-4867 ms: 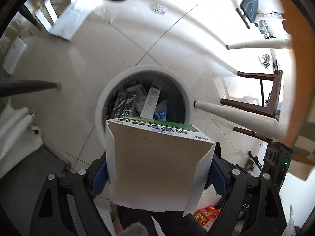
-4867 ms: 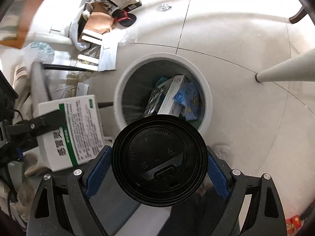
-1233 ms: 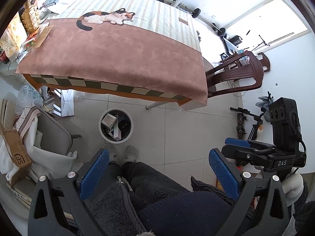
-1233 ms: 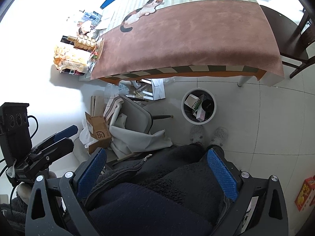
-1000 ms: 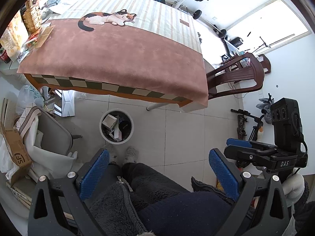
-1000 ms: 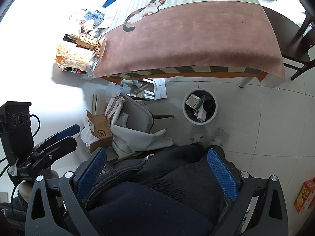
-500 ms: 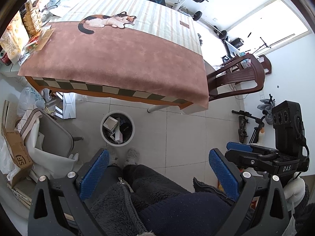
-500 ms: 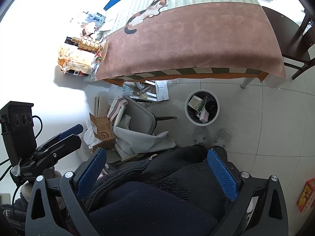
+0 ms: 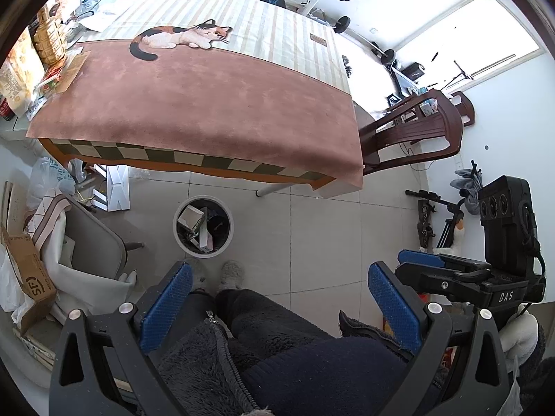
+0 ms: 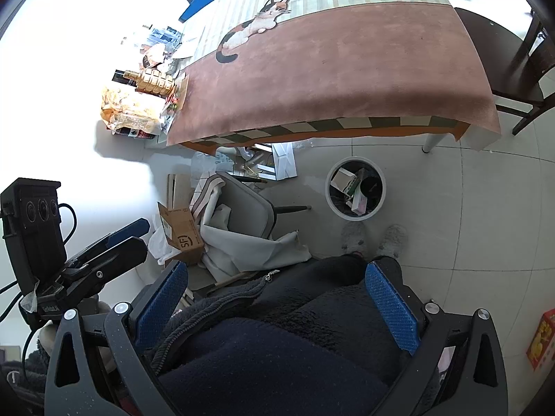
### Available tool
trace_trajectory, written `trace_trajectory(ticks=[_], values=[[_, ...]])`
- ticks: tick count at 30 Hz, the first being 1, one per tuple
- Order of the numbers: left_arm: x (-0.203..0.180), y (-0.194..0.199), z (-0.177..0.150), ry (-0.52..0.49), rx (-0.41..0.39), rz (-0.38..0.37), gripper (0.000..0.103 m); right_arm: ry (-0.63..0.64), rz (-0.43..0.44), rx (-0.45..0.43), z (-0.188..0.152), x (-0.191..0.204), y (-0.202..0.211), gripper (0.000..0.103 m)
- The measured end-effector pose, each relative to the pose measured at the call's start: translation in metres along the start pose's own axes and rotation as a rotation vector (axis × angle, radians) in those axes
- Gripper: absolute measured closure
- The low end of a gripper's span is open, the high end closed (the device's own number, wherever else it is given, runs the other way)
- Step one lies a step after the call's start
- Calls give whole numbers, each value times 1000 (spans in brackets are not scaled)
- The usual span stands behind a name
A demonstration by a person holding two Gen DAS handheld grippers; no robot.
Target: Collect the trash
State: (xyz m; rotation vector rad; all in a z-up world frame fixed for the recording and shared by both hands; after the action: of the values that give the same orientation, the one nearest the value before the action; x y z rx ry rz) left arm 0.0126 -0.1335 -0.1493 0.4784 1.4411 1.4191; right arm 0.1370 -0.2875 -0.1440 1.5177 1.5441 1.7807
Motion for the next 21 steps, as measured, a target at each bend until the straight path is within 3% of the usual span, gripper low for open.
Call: trace_trajectory(ticks=[21], values=[[4, 1, -8, -11, 12, 48, 0, 10, -35, 4, -3, -5, 3, 0]])
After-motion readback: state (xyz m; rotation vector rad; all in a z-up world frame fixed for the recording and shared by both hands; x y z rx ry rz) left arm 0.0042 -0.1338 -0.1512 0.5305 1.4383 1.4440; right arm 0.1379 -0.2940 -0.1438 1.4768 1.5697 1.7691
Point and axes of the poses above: each gripper's, at about its wrist camera, not at the fingertips, and y roughly against the way its jaws point, x to its left, z to its top, the point moved 5 cm from there along -y, roughly the way its jaws point, and after that the axes turned 12 degrees about -y, right-handed, at the moved point
